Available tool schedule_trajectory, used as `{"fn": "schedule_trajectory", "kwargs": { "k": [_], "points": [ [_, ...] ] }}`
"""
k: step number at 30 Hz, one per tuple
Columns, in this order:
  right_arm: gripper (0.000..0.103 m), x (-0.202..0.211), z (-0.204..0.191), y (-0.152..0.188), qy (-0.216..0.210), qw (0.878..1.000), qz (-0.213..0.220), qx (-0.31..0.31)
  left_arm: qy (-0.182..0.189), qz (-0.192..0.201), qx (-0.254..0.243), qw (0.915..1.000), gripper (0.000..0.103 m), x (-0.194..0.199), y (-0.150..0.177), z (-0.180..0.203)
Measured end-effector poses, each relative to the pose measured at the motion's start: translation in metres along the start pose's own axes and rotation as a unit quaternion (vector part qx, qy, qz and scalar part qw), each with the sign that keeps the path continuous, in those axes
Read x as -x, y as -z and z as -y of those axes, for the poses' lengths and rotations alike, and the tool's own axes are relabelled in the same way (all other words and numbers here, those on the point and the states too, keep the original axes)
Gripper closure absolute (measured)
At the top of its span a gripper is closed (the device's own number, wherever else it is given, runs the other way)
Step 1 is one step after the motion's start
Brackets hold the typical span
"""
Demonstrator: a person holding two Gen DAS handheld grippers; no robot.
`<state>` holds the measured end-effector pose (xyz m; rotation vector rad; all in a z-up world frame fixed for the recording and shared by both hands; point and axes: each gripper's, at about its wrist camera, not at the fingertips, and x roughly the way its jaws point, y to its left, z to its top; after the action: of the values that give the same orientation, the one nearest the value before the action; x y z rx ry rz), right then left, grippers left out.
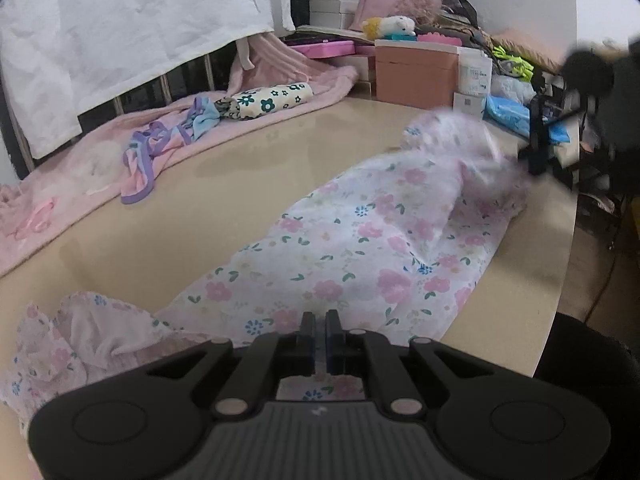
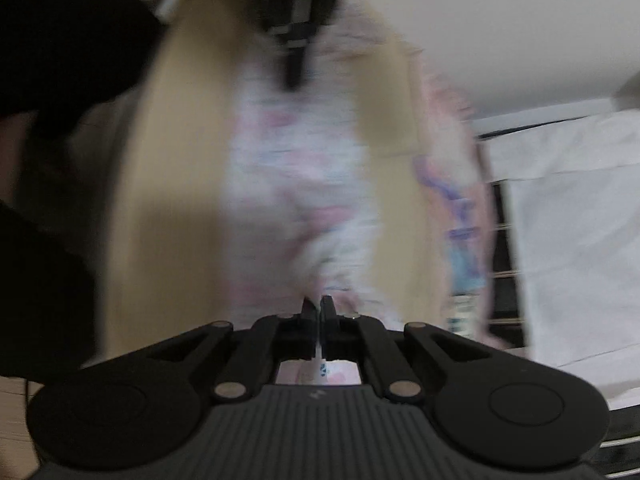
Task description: Fold clothes
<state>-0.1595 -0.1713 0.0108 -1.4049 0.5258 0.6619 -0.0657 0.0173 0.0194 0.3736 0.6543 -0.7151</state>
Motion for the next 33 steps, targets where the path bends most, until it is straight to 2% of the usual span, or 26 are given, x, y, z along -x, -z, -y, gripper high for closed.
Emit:
{"fn": "schedule_trajectory", "kwargs": {
  "k": [2, 4, 6, 8, 10, 12, 14, 15, 16, 17, 18, 19, 20, 21, 22, 23, 24, 26, 27, 29, 30, 33],
  "points": [
    [0.102, -0.014, -0.002, 0.008, -0.024, 0.999, -0.011, -0.030, -0.001, -0.006, 0.011, 0.9999, 0.091, 0.001, -0.001, -0.005],
    [0.101, -0.018, 0.005, 0.019, -0.038, 0.995, -0.003, -0.090, -0.002, -0.014, 0.038, 0.9992, 0.085, 0.002, -0.002, -0.013],
    [0.101, -0.014, 0.013, 0.029, -0.051, 0.989, 0.014, -0.138, 0.007, -0.011, 0.078, 0.9969, 0.084, 0.008, -0.005, -0.023],
    [0.101, -0.009, 0.017, 0.035, -0.058, 0.985, 0.026, -0.163, 0.044, 0.024, 0.127, 0.9906, 0.082, 0.023, -0.018, -0.028],
    [0.101, -0.004, 0.013, 0.036, -0.052, 0.987, 0.029, -0.149, 0.069, 0.070, 0.154, 0.9831, 0.073, 0.031, -0.042, -0.022],
    [0.099, -0.002, 0.011, 0.035, -0.048, 0.989, 0.030, -0.137, 0.067, 0.091, 0.159, 0.9807, 0.071, 0.019, -0.073, -0.002],
    [0.094, 0.001, 0.012, 0.035, -0.045, 0.990, 0.029, -0.133, 0.064, 0.070, 0.129, 0.9870, 0.072, -0.013, -0.094, 0.028],
    [0.093, 0.004, 0.016, 0.037, -0.044, 0.988, 0.032, -0.142, 0.061, 0.054, 0.101, 0.9915, 0.081, -0.031, -0.098, 0.042],
    [0.084, 0.008, 0.021, 0.040, -0.043, 0.987, 0.040, -0.153, 0.055, 0.037, 0.086, 0.9940, 0.084, -0.045, -0.097, 0.051],
    [0.065, 0.015, 0.028, 0.045, -0.044, 0.983, 0.054, -0.171, 0.050, 0.020, 0.086, 0.9949, 0.086, -0.057, -0.092, 0.056],
    [0.055, 0.029, 0.038, 0.055, -0.049, 0.973, 0.087, -0.209, 0.049, 0.006, 0.086, 0.9951, 0.086, -0.066, -0.087, 0.060],
    [0.047, 0.042, 0.049, 0.067, -0.057, 0.958, 0.124, -0.254, 0.054, 0.001, 0.089, 0.9946, 0.087, -0.070, -0.080, 0.062],
    [0.047, 0.050, 0.061, 0.080, -0.070, 0.938, 0.155, -0.301, 0.057, -0.002, 0.090, 0.9943, 0.088, -0.073, -0.073, 0.065],
    [0.047, 0.053, 0.076, 0.092, -0.077, 0.911, 0.179, -0.362, 0.054, 0.002, 0.087, 0.9948, 0.087, -0.073, -0.068, 0.068],
    [0.048, 0.051, 0.089, 0.100, -0.073, 0.889, 0.189, -0.411, 0.048, 0.011, 0.080, 0.9956, 0.087, -0.071, -0.065, 0.072],
    [0.048, 0.040, 0.100, 0.102, -0.063, 0.874, 0.187, -0.444, 0.043, 0.014, 0.074, 0.9963, 0.087, -0.070, -0.064, 0.074],
    [0.048, 0.029, 0.110, 0.103, -0.054, 0.860, 0.183, -0.474, 0.037, 0.017, 0.067, 0.9969, 0.086, -0.070, -0.063, 0.077],
    [0.050, -0.007, 0.122, 0.099, -0.047, 0.859, 0.143, -0.488, 0.034, 0.020, 0.067, 0.9970, 0.086, -0.069, -0.062, 0.077],
    [0.055, -0.030, 0.125, 0.096, -0.054, 0.861, 0.110, -0.494, 0.033, 0.021, 0.069, 0.9969, 0.086, -0.069, -0.062, 0.076],
    [0.101, -0.063, 0.127, 0.093, -0.069, 0.859, 0.060, -0.503, 0.031, 0.025, 0.070, 0.9968, 0.086, -0.069, -0.061, 0.077],
    [0.101, -0.066, 0.126, 0.099, -0.056, 0.843, 0.044, -0.533, 0.029, 0.027, 0.068, 0.9969, 0.086, -0.070, -0.060, 0.078],
    [0.102, -0.068, 0.120, 0.125, 0.003, 0.779, 0.005, -0.627, 0.021, 0.042, 0.062, 0.9970, 0.086, -0.069, -0.055, 0.083]
  ]
}}
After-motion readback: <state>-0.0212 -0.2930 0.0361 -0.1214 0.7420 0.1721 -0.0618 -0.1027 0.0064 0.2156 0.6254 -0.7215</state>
